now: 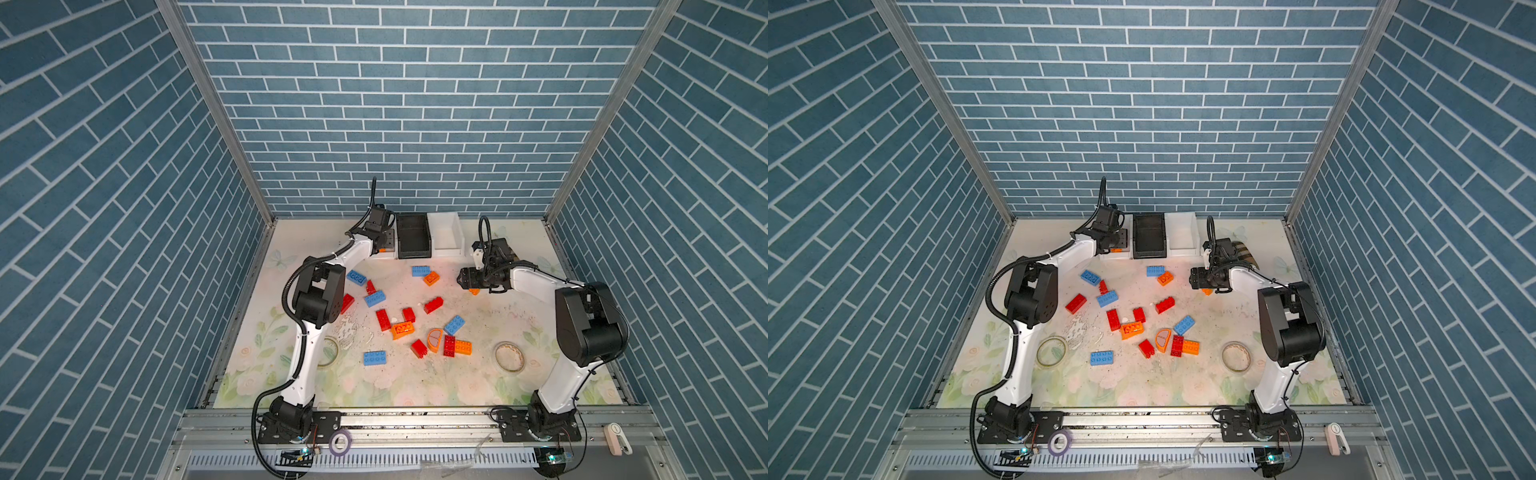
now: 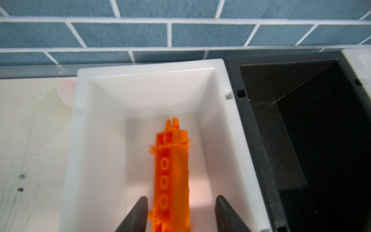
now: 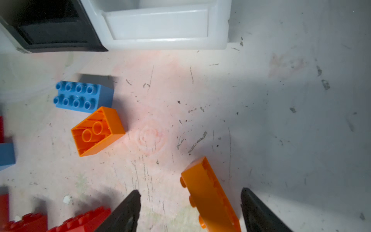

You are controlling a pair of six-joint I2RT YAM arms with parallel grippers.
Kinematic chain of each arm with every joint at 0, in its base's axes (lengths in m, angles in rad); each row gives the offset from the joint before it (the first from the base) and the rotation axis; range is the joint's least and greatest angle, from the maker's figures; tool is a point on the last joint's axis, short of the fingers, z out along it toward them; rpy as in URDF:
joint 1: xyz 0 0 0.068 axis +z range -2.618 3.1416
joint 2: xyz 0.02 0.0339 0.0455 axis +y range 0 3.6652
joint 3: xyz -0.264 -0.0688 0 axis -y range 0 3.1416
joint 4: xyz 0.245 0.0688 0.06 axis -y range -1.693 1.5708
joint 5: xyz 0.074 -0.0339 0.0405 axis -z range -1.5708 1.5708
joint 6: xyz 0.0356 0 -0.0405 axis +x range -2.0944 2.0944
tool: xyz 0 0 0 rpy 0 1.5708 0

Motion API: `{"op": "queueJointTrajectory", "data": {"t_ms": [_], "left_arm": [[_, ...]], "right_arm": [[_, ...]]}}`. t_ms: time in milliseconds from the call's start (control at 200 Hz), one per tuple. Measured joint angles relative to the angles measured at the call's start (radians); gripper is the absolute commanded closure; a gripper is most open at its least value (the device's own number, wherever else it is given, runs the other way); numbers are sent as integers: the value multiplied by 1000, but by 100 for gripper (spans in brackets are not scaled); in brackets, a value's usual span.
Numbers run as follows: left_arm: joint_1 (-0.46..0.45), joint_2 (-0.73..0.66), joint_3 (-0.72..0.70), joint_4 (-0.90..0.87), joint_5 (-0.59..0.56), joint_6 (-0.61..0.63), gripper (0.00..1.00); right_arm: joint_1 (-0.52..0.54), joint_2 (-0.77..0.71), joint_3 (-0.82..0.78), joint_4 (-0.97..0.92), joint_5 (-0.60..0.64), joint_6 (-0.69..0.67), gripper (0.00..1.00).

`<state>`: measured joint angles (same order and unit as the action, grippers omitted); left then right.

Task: Sort the legos into containers by color
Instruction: Place the lego in the container, then pick up the lego from the middle-right of the table.

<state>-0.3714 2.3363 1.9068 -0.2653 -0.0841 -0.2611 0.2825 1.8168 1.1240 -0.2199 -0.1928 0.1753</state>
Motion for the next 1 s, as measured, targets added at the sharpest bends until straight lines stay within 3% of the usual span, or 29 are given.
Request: {"op": "queueJointTrajectory", "data": {"t_ms": [255,480,670,915,1000], "left_arm": [[0,-39,-31,-48,27,-2,42],[0,-278,-256,-36,44,-4,40],[1,-471,-423,6,79,-18,40],[1,-591,-653,39,113,-35,40],[2,-612,-732,37,111,-40,40]], "right_arm": [[-1,45,12,-50,24,0,28],[14,51,12,-60,26,0,37],[34,51,12,-75,41,11,57],[56,47,2,-80,58,37,72],[64,34,-14,-77,56,45,82]]}}
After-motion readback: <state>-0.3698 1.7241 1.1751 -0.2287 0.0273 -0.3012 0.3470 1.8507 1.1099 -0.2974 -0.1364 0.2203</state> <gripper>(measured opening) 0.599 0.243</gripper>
